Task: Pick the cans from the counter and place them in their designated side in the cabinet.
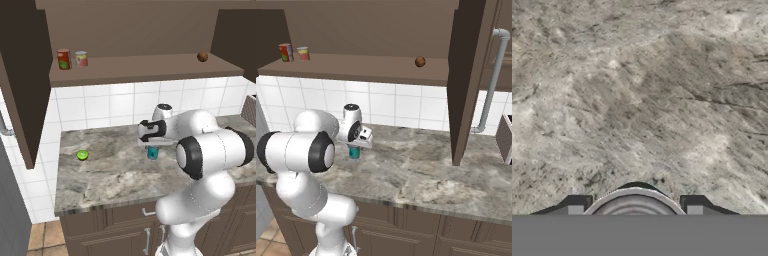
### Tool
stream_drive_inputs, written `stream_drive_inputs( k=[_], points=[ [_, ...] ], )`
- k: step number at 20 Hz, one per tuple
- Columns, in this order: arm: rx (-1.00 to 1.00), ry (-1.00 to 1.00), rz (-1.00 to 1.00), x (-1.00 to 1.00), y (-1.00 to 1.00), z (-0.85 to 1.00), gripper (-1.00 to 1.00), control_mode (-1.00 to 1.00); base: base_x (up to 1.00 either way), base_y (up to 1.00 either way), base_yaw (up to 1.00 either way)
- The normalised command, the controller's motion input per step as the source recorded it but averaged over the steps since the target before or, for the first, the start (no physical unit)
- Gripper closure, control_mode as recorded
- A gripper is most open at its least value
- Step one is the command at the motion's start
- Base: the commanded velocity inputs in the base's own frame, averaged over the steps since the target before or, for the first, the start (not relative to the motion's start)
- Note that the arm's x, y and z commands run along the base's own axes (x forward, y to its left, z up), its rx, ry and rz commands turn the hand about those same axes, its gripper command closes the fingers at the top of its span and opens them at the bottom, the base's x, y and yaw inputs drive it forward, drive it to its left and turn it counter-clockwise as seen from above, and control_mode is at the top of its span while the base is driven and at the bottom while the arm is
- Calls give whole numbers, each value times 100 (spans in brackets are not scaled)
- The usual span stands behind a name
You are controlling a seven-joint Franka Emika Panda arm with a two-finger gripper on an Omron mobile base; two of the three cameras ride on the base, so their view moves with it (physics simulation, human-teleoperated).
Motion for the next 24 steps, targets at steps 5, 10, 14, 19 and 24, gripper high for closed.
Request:
stream_drive_inputs(
  k=[5,10,14,19,24],
  points=[
    [1,-7,0,-19,5,33,100,-100,0,0,0],
    [1,-8,0,-23,7,33,100,-100,0,0,0],
    [1,-9,0,-24,8,35,100,-100,0,0,0],
    [1,-6,0,-28,6,35,100,-100,0,0,0],
    [0,-5,0,-35,8,36,100,-100,0,0,0]
  ],
)
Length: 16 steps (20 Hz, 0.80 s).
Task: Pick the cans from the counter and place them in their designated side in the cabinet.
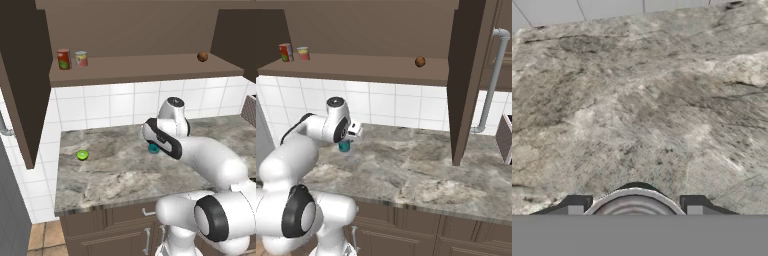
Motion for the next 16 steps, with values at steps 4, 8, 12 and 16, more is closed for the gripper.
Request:
stream_drive_inputs(
  k=[4,8,12,16],
  points=[
    [0,-5,0,-35,10,36,100,-100,0,0,0],
    [1,-5,0,-31,11,38,100,-100,0,0,0],
    [1,-6,0,-39,6,36,100,-100,0,0,0],
    [1,-8,0,-46,3,34,100,-100,0,0,0]
  ],
)
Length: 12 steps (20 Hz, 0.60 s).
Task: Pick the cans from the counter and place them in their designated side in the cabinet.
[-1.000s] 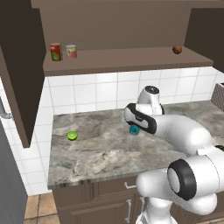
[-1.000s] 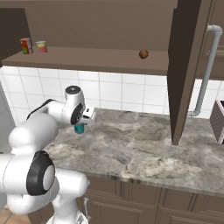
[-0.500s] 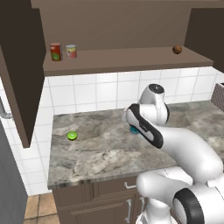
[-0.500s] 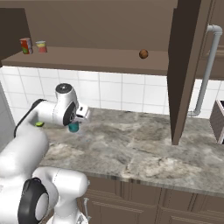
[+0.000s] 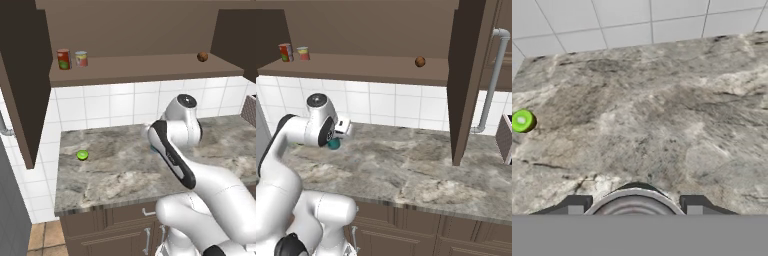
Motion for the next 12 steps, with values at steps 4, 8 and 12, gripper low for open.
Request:
stream_drive_inputs(
  k=[4,8,12],
  points=[
    [1,-8,0,-45,0,33,100,-100,0,0,0],
    [1,-7,0,-39,2,33,100,-100,0,0,0],
    [1,-4,0,-27,4,36,100,-100,0,0,0]
  ],
)
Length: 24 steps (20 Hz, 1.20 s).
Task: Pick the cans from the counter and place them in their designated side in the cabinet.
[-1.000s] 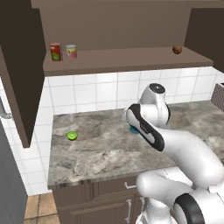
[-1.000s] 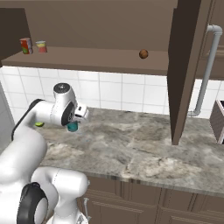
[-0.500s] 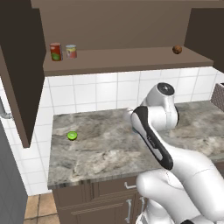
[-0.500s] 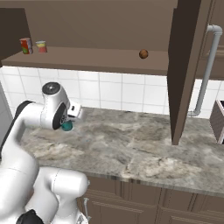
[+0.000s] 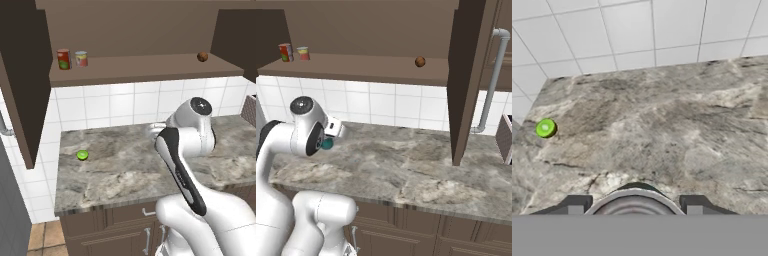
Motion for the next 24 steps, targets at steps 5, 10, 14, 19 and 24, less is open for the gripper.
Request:
stream_drive_inputs(
  k=[5,10,14,19,24],
  points=[
    [1,-3,0,-30,1,38,100,-100,0,0,0],
    [1,-2,0,-24,6,39,100,-100,0,0,0],
    [1,-3,0,-17,11,37,100,-100,0,0,0],
    [0,-6,0,-12,13,35,100,-100,0,0,0],
    [0,-8,0,-5,12,31,100,-100,0,0,0]
  ],
)
